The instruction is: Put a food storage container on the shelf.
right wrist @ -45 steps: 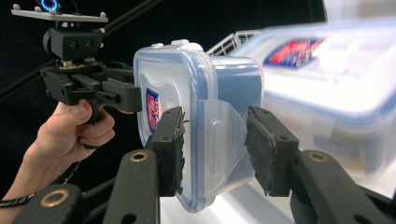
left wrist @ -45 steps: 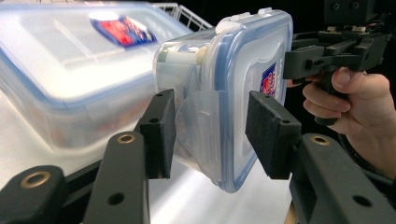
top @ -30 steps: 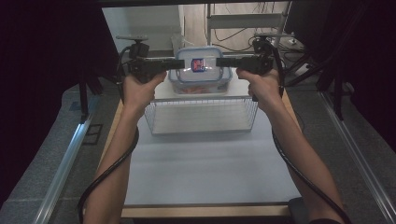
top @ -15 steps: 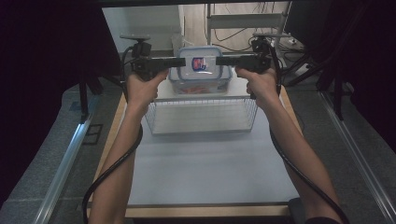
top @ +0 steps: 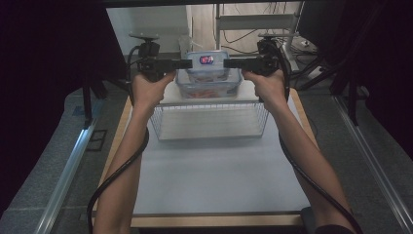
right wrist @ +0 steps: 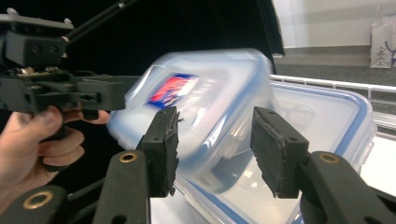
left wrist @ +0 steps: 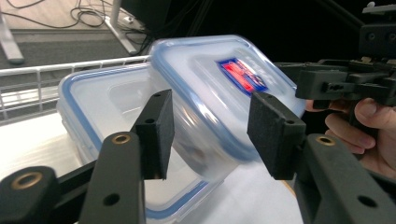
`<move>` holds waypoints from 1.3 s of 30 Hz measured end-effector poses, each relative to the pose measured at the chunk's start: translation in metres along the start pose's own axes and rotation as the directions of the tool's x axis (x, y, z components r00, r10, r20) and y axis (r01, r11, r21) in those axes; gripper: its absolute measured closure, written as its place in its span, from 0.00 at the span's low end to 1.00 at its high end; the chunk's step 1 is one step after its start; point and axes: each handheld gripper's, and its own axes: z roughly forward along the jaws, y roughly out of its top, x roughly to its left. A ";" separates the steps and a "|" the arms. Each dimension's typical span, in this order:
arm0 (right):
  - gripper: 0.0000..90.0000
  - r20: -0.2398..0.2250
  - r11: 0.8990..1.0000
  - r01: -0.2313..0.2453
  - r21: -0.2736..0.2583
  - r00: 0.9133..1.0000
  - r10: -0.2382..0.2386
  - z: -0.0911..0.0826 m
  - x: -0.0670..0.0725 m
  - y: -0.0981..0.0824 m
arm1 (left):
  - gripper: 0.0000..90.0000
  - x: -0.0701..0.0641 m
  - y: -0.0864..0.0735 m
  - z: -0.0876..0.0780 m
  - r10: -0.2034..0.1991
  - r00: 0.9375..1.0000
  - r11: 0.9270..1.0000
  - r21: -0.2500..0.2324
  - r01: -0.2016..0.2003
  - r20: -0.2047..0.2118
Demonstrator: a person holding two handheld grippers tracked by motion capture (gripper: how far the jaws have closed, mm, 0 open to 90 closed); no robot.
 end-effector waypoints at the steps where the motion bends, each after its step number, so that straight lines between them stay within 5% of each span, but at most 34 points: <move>1: 0.59 0.001 1.000 0.000 -0.006 1.000 0.000 -0.001 0.000 0.000 | 0.57 0.001 0.000 0.001 -0.001 1.000 1.000 0.001 0.001 0.005; 16: 0.57 0.043 0.995 0.092 -0.023 0.995 -0.091 -0.013 0.005 -0.003 | 0.48 -0.012 -0.010 -0.016 0.091 0.996 0.994 -0.066 -0.090 0.008; 21: 0.55 0.054 0.991 0.135 -0.011 0.989 -0.134 -0.016 0.006 -0.008 | 0.41 -0.015 -0.022 -0.017 0.172 0.985 0.982 -0.079 -0.174 -0.029; 25: 0.46 0.060 0.985 0.174 -0.012 0.983 -0.173 -0.018 0.004 -0.015 | 0.31 -0.015 -0.031 -0.019 0.246 0.966 0.964 -0.084 -0.253 -0.079; 39: 0.21 0.104 0.949 0.315 0.009 0.944 -0.315 -0.028 0.001 -0.049 | 0.10 -0.018 -0.062 -0.028 0.311 0.942 0.942 -0.093 -0.324 -0.128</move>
